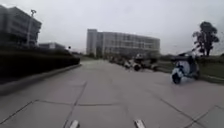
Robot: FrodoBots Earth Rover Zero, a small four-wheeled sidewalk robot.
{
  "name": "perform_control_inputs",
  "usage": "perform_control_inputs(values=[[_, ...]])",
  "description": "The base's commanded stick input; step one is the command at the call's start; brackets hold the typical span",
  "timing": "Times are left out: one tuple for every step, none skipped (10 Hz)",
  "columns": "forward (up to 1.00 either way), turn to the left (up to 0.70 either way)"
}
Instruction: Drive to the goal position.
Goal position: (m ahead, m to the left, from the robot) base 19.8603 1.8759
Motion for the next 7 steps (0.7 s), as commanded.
perform_control_inputs(values=[[1.00,0.00],[1.00,0.00],[1.00,0.00],[1.00,0.00],[1.00,0.00],[1.00,0.00],[1.00,0.00]])
